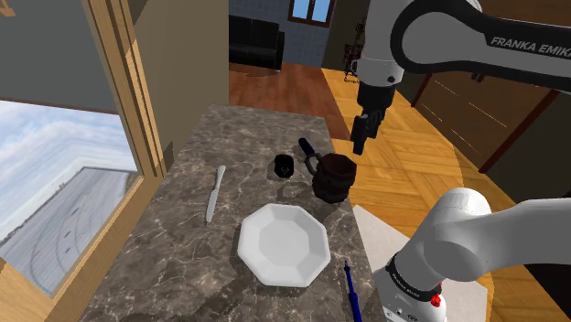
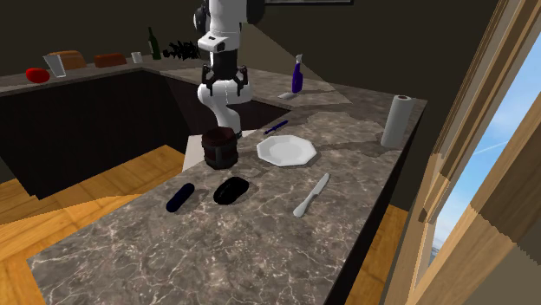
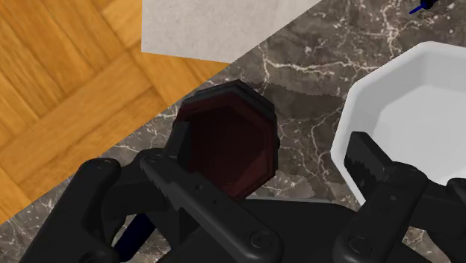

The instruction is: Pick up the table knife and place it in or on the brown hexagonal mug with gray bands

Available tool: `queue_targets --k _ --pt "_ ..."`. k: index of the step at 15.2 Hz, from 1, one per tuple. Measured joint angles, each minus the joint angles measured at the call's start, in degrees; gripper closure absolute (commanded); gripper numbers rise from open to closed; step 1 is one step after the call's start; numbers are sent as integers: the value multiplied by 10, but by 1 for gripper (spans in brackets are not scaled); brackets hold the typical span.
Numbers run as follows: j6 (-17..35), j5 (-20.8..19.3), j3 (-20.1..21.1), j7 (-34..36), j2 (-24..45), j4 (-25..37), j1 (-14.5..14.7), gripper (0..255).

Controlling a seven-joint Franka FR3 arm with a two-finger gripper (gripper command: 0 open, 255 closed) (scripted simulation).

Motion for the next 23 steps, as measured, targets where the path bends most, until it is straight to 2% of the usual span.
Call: queue_targets --k 3,9,14,18,23 --pt "17 12 17 30 4 -9 0 0" --pt "99 64 102 177 50 -24 -5 0" --pt "174 85 173 302 118 -11 -20 0" --pt "236 80 231 410 193 14 -38 0" --pt "292 37 295 553 300 69 -68 0"
